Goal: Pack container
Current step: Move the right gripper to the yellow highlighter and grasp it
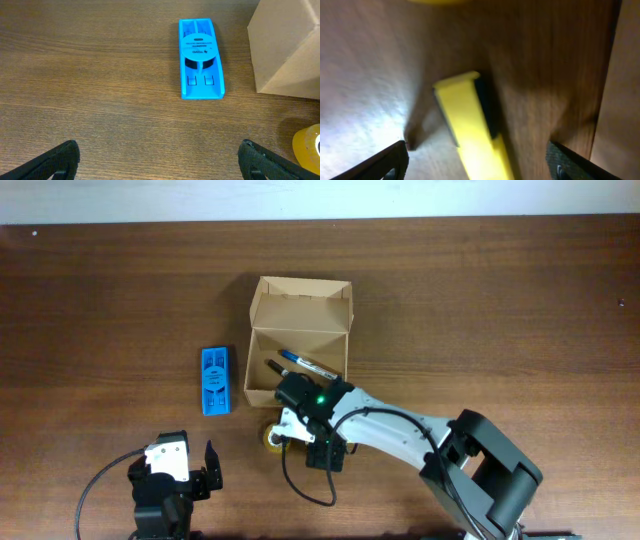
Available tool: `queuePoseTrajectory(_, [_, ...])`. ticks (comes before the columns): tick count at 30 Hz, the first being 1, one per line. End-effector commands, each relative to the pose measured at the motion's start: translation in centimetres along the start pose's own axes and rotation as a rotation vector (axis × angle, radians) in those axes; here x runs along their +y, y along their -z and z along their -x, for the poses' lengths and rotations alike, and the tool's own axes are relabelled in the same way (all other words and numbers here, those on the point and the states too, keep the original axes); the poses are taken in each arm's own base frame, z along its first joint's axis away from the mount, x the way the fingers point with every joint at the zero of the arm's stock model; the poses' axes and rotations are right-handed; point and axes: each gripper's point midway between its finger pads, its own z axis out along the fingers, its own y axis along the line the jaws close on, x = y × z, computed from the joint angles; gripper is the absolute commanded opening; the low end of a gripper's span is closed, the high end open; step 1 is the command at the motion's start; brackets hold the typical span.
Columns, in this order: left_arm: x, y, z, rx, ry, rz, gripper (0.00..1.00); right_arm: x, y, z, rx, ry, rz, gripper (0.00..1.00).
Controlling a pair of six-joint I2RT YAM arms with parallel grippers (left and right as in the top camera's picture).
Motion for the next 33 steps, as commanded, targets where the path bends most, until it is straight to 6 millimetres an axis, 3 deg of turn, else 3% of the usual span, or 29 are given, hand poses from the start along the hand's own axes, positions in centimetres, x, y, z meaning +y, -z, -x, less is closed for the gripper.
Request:
queuePoseTrajectory(1, [0.1, -0.1, -0.2, 0.002, 0.011, 0.008, 1.0, -0.9, -0.6, -0.9, 0.015, -0.04, 0.004, 0.83])
queuePoseTrajectory(3, [0.1, -0.1, -0.2, 0.002, 0.011, 0.008, 1.0, -0.9, -0.6, -0.9, 0.009, -0.045, 0.017, 0.76])
queuePoseTrajectory(11, [0.1, -0.1, -0.2, 0.002, 0.011, 0.008, 1.0, 0.8, -0.5, 0.1, -0.044, -0.048, 0.114, 0.67])
queuePoseTrajectory(21, [0.1, -0.1, -0.2, 0.002, 0.011, 0.008, 1.0, 2.1, -2.3, -1.4, -0.012, -0.052, 0.151, 0.67])
queuePoseTrajectory(30, [0.1, -0.1, -0.2, 0.002, 0.011, 0.008, 1.0, 2.4, -2.5, -1.7, -0.005, -0.089, 0.165, 0.32])
queuePoseTrajectory(33, [0.1, -0.1, -0.2, 0.002, 0.011, 0.008, 1.0, 2.6, -2.4, -1.8, 0.003, -0.126, 0.171, 0.3])
